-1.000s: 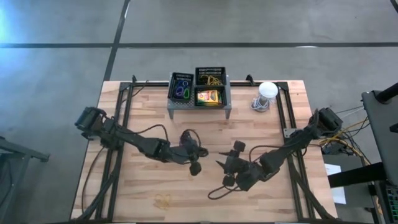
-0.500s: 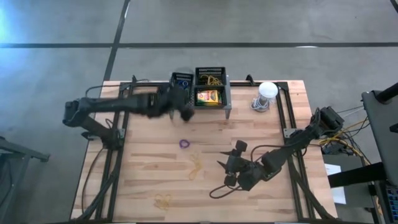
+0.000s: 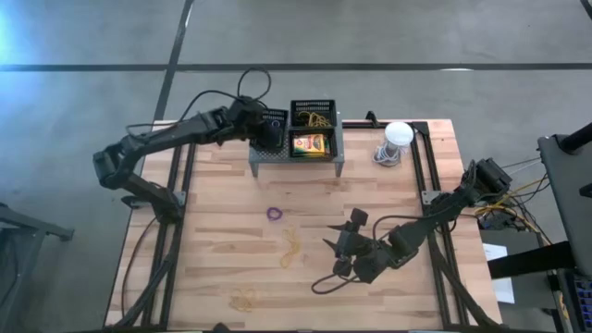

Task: Pick & Place Office Desk Supplies
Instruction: Put the black spring keychain into the middle black bin on the shelf, then put the yellow rubber band into the top black bin on the shelf

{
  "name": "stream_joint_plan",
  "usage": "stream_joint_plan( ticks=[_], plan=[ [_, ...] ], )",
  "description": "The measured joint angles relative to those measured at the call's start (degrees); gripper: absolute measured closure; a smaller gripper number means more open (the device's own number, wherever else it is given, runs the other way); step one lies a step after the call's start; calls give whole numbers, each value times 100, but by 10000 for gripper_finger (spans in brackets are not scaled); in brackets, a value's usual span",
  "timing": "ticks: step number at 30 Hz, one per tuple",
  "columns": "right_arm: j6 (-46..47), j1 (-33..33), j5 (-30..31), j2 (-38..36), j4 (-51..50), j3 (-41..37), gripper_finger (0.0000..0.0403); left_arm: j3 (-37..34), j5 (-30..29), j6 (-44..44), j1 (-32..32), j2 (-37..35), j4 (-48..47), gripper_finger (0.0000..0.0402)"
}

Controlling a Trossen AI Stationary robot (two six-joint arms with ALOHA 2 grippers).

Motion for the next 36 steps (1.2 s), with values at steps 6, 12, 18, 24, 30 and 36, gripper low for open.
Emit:
stream_joint_plan(
  ticks=[6,12,18,24,30,36],
  plan=[
    [25,-1,4,0,7,-7,220,-522,36,-132,-4,0,988,346],
    [15,-1,14,0,31,-7,220,-777,46,-54,7,2,1452,330],
    [12,-1,13,0,39,-7,220,-641,217,376,15,1,1516,272],
    [12,-1,13,0,73,-7,220,-49,233,643,1,-97,1296,212],
    [10,-4,13,1,409,-43,220,534,304,666,-383,-407,594,198],
    [-12,-6,15,2,610,-122,220,407,215,858,-1563,-879,540,215]
  ],
)
